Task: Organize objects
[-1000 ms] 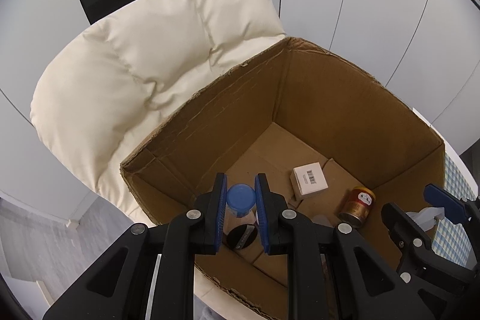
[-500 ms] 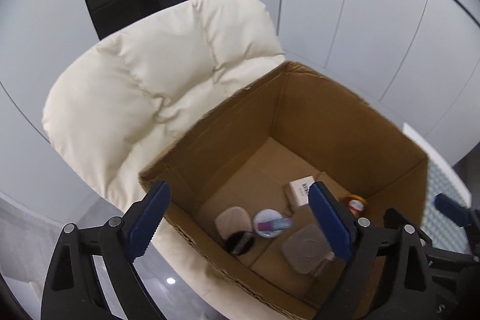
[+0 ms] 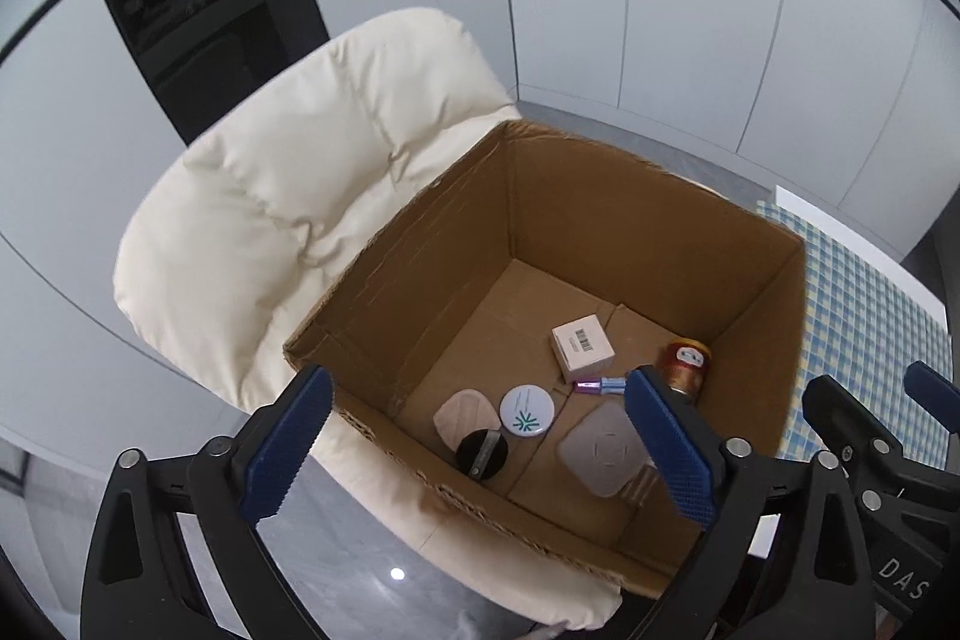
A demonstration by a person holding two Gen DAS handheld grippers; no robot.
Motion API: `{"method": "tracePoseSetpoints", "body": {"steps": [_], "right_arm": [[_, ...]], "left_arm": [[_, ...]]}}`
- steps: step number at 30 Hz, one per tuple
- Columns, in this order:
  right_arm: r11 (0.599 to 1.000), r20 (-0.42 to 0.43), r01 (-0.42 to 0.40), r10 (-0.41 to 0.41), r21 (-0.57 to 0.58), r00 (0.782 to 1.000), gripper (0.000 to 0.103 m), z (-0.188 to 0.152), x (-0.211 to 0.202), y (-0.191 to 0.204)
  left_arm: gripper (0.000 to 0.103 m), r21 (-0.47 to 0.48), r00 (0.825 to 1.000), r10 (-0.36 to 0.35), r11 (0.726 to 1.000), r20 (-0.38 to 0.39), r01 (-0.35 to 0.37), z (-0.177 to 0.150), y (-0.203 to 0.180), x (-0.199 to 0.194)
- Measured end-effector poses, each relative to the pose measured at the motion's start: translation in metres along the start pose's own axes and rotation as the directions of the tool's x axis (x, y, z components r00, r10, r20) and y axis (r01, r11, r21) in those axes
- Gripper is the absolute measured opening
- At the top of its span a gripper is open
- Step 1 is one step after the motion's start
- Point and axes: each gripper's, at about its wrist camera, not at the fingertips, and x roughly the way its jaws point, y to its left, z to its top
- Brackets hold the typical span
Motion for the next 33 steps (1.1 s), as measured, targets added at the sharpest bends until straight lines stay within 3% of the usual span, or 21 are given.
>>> {"method": "tracePoseSetpoints", "body": {"steps": [5,9,13,17,22,28,33], "right_arm": [[0.992,-0.01,0.103,-0.102,0.078,0.995,0.099,-0.01,-0.029,-0.015],[0.981,-0.014,0.126,-0.125,0.15,0.992,0.099,-0.024,-0.055,-0.03],[0.965,-0.049,0.149,-0.142,0.217,0.989,0.099,-0.036,-0.079,-0.044],[0.946,-0.069,0.2,-0.189,0.254,0.98,0.099,-0.049,-0.109,-0.058],[0.92,-0.066,0.208,-0.197,0.331,0.978,0.099,-0.065,-0.148,-0.077],[0.905,-0.042,0.186,-0.184,0.382,0.982,0.099,-0.084,-0.191,-0.091],[0.914,-0.03,0.199,-0.202,0.353,0.979,0.099,-0.097,-0.214,-0.089]], "left_arm": [[0.101,0.045,1.0,-0.018,0.999,0.005,0.018,-0.004,-0.011,-0.028],[0.101,0.079,0.997,-0.074,0.994,-0.03,0.076,-0.011,-0.019,-0.048],[0.101,0.123,0.998,-0.042,0.991,-0.047,0.048,-0.019,-0.027,-0.066],[0.101,0.139,0.995,-0.08,0.986,-0.067,0.088,-0.025,-0.031,-0.088],[0.101,0.185,0.992,-0.102,0.976,-0.069,0.113,-0.029,-0.041,-0.126],[0.101,0.295,0.998,-0.012,0.955,-0.056,0.028,-0.039,-0.061,-0.167],[0.101,0.312,0.994,-0.073,0.946,-0.08,0.094,-0.051,-0.066,-0.189]]}}
